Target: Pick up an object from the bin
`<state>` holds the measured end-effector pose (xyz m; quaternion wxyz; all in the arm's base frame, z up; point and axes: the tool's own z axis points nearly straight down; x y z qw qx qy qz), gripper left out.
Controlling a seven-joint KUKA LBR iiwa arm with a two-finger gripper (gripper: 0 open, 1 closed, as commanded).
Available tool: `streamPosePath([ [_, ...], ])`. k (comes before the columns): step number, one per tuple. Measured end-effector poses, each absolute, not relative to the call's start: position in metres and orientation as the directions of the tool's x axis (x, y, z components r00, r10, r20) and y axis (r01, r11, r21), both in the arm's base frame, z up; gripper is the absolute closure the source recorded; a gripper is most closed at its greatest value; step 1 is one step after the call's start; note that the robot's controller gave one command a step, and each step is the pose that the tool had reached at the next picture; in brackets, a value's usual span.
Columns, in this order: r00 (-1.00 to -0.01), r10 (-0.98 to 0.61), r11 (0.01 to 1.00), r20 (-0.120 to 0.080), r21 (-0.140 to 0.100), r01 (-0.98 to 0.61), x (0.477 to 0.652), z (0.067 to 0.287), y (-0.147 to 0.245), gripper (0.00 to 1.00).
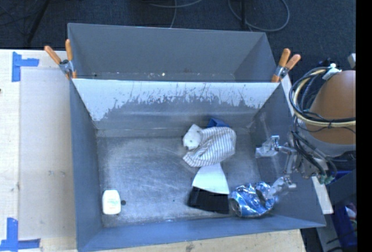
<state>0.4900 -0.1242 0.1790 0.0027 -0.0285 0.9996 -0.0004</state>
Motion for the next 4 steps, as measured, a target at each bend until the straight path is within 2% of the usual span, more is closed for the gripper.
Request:
streamPosePath([
  [1,-0.998,-0.057,0.998,0.005,0.003,-0.057,0.481,0.15,-0.137,0.0],
  [2,-0.997,-0.082,0.997,0.002,0.001,-0.082,0.476,0.117,-0.13,0.0],
  [3,-0.995,-0.103,0.995,-0.018,-0.003,-0.103,0.483,0.076,-0.131,0.0],
  [4,-0.994,-0.109,0.994,-0.006,-0.001,-0.109,0.48,0.077,-0.131,1.0],
])
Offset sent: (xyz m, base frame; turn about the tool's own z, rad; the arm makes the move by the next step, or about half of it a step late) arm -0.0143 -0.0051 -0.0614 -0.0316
